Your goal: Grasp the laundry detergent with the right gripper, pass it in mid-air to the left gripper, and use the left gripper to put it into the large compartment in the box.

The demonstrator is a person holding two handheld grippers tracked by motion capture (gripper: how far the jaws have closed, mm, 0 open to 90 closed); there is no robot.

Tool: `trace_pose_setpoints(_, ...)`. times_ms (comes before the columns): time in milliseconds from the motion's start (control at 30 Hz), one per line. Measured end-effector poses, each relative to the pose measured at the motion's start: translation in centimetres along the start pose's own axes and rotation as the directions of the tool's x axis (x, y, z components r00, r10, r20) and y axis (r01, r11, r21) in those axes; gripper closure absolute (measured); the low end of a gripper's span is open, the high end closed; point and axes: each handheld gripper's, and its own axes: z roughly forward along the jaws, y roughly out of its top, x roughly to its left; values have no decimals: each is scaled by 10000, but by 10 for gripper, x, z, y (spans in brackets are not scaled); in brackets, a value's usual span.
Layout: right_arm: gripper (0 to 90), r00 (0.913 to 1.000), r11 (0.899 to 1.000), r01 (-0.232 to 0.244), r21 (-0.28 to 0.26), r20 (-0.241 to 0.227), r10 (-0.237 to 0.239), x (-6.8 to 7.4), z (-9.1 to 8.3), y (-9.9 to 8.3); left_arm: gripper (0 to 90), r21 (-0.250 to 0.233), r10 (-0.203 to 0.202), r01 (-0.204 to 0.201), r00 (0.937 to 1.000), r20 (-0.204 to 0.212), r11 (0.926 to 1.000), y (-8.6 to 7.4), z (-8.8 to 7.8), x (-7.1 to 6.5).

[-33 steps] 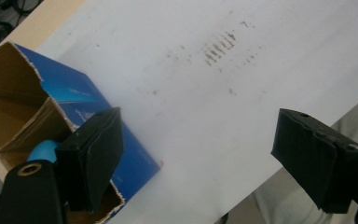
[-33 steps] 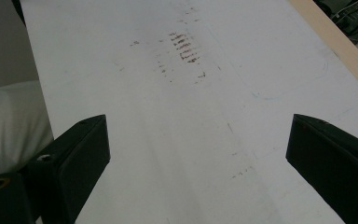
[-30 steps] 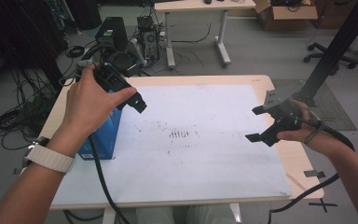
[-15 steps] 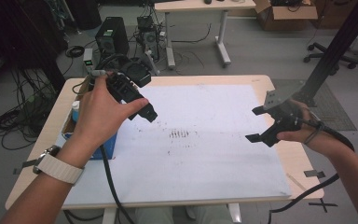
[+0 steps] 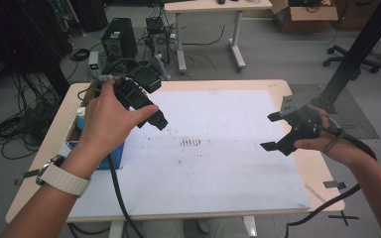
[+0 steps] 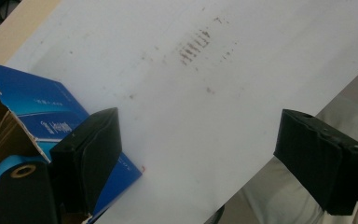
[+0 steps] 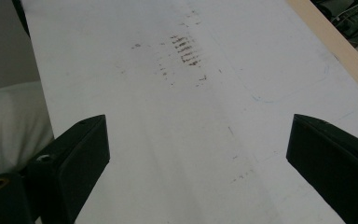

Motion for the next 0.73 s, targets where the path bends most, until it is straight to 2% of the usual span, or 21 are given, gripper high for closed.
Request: trace_pose_setpoints(733,58,10000,10000,-9,-23,53,9,-1,-2,0,151,34,100,-100,9999,17,9999,2,0,-1)
